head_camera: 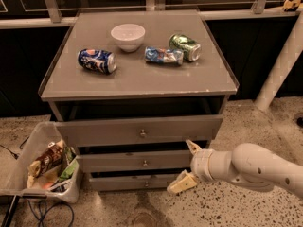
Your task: Open middle drawer
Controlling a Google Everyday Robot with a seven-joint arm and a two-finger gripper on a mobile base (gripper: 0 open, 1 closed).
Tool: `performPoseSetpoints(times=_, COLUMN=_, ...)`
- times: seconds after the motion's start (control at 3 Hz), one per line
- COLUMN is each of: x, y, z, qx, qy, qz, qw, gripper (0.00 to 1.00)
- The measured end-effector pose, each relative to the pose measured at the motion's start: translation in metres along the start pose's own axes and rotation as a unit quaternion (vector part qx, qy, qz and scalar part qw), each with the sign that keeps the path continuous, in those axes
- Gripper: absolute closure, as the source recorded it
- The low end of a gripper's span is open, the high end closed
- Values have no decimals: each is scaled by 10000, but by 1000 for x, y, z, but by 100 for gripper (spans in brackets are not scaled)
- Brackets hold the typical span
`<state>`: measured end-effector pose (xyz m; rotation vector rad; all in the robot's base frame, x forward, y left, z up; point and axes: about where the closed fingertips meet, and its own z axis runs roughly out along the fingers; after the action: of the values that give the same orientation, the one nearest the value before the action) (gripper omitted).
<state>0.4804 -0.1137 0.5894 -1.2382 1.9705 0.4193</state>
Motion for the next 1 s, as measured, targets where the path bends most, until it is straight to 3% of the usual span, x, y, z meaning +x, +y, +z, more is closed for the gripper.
performPoseSetpoints(times=0.33, x=14, y=-5, z=20, qx=2, qy=133, qz=15, qw=9999, gripper=0)
performPoseSetpoints(times=1.0, x=62, y=-37, z=49, qx=617, qy=388, qz=-233, qw=9971, gripper=0)
